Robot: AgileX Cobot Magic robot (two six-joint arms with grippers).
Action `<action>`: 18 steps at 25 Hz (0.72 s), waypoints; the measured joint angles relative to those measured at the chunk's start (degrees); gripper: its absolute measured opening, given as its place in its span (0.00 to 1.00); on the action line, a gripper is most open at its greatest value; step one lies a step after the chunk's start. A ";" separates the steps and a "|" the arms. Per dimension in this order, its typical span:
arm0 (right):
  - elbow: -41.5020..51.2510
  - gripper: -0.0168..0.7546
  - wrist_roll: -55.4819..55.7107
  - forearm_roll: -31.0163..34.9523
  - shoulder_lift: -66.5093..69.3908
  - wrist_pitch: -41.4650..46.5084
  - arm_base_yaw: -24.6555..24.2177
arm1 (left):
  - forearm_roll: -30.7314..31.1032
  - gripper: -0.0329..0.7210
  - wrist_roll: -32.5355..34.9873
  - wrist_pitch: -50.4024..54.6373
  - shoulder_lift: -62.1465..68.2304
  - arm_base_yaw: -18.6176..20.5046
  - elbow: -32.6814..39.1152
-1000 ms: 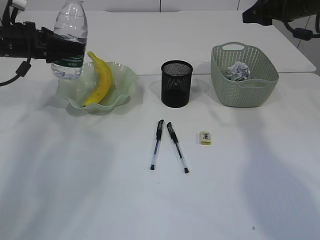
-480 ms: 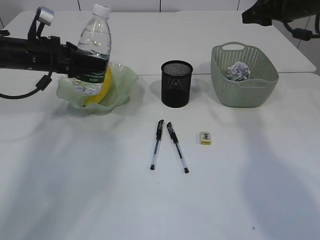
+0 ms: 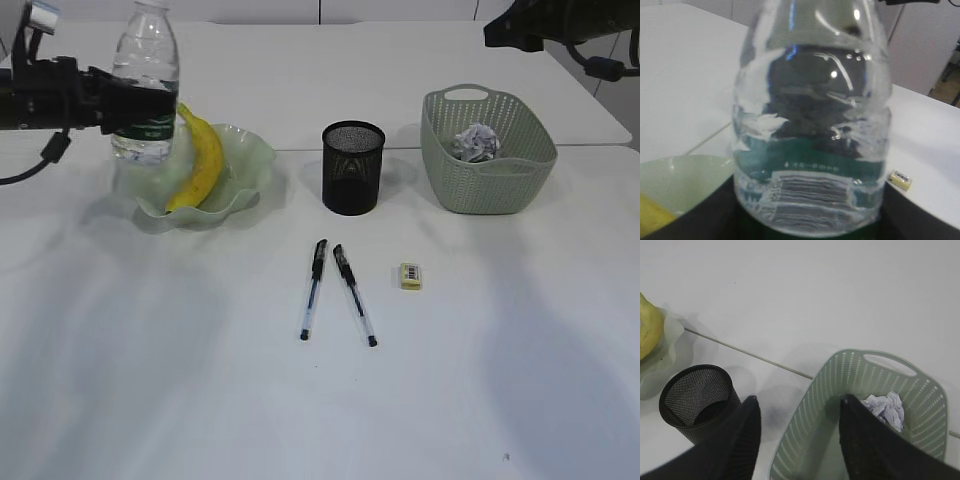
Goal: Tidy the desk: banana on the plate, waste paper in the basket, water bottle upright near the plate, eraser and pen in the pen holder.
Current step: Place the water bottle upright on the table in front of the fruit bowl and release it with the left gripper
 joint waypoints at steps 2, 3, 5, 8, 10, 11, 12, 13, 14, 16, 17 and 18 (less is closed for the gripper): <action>0.00 0.52 0.00 0.00 0.00 0.00 0.00 | -0.85 0.54 0.34 -0.08 0.00 2.28 0.00; 0.00 0.52 0.00 0.00 0.00 0.00 0.00 | -1.21 0.54 0.49 -0.08 0.00 3.43 0.00; 0.00 0.52 0.00 0.00 0.00 0.00 0.00 | -1.63 0.54 0.79 -0.12 0.00 5.50 0.00; 0.00 0.52 0.00 0.00 0.00 0.00 0.00 | -1.72 0.54 1.25 -0.21 0.00 8.37 0.00; 0.00 0.52 0.00 0.00 0.00 0.00 0.00 | -1.28 0.54 2.10 -0.33 0.00 9.90 0.07; 0.00 0.52 0.00 0.00 0.00 0.00 0.00 | -1.02 0.54 2.54 -0.33 0.00 10.38 0.07; 0.00 0.52 0.00 0.00 0.00 0.00 0.00 | -0.51 0.54 2.84 -0.33 0.00 10.86 0.07; 0.00 0.52 0.00 0.00 0.00 0.00 0.00 | -0.26 0.54 3.38 -0.33 0.00 11.24 0.07; 0.00 0.52 0.00 0.00 0.00 0.00 0.00 | -0.17 0.54 3.81 -0.33 0.00 11.67 0.07; 0.00 0.52 0.00 0.00 0.00 0.00 0.00 | -0.17 0.54 4.87 -0.33 0.00 12.44 0.07; 0.00 0.52 0.00 0.00 0.00 0.00 0.00 | -0.17 0.54 5.34 -0.33 0.05 12.86 0.07; 0.00 0.52 0.00 0.00 0.00 0.00 0.00 | -0.17 0.54 5.66 -0.33 0.14 13.10 0.07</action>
